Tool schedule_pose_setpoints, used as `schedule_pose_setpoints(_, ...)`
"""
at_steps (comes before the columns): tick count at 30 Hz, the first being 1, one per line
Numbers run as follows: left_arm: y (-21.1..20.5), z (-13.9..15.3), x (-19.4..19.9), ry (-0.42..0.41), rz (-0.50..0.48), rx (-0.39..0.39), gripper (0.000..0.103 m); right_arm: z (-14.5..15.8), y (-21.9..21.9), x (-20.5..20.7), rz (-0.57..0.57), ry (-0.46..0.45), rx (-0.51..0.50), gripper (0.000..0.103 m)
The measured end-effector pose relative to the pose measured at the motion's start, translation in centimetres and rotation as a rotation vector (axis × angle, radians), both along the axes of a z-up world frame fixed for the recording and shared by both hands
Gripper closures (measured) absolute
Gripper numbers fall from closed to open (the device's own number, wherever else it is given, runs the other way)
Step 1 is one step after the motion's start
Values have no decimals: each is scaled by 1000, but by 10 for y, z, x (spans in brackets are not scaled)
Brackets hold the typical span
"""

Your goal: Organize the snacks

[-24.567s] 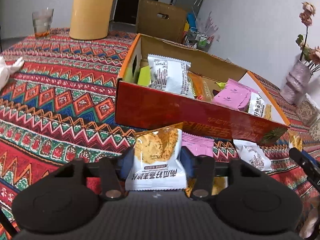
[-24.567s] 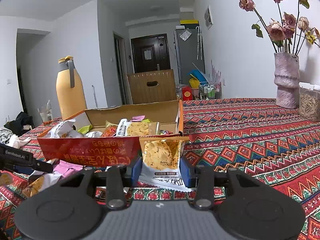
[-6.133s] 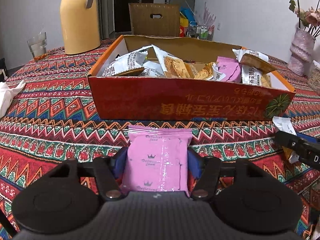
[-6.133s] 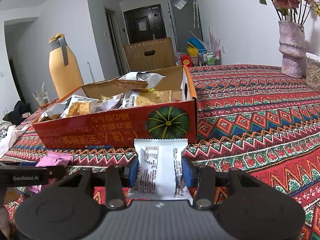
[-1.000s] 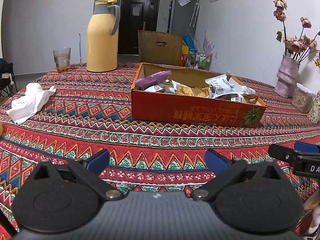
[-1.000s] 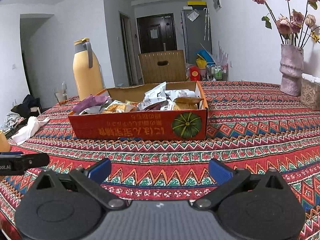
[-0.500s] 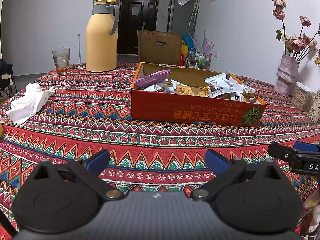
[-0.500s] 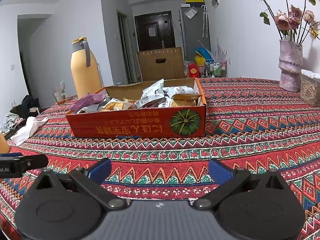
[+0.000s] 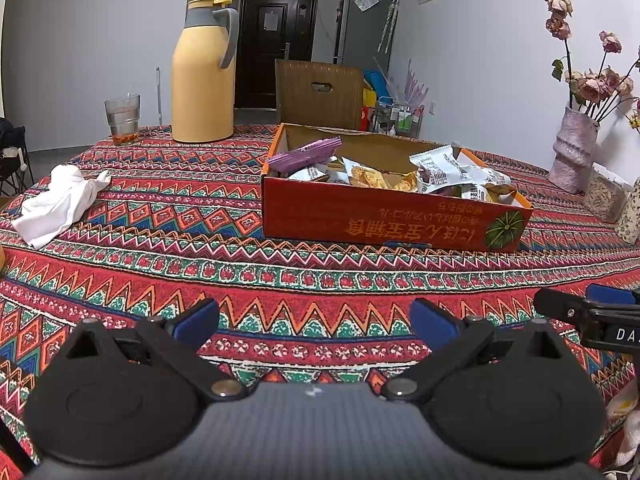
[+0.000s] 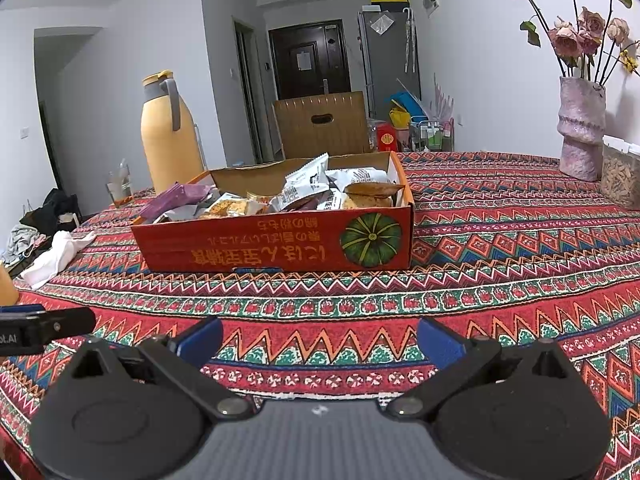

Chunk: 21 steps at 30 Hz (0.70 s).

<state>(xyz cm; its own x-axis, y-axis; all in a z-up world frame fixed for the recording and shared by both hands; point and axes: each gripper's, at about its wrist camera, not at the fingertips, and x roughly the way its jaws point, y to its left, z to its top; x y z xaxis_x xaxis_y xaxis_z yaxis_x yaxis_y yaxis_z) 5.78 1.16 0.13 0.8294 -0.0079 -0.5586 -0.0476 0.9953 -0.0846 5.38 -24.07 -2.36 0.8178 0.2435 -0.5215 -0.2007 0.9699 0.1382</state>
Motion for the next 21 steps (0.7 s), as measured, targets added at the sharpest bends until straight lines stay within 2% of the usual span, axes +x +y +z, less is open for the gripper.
schedule_pose_setpoints(21, 0, -2, -1, -3, -1, -3, 0, -2, 0, -1, -3, 1, 0, 0)
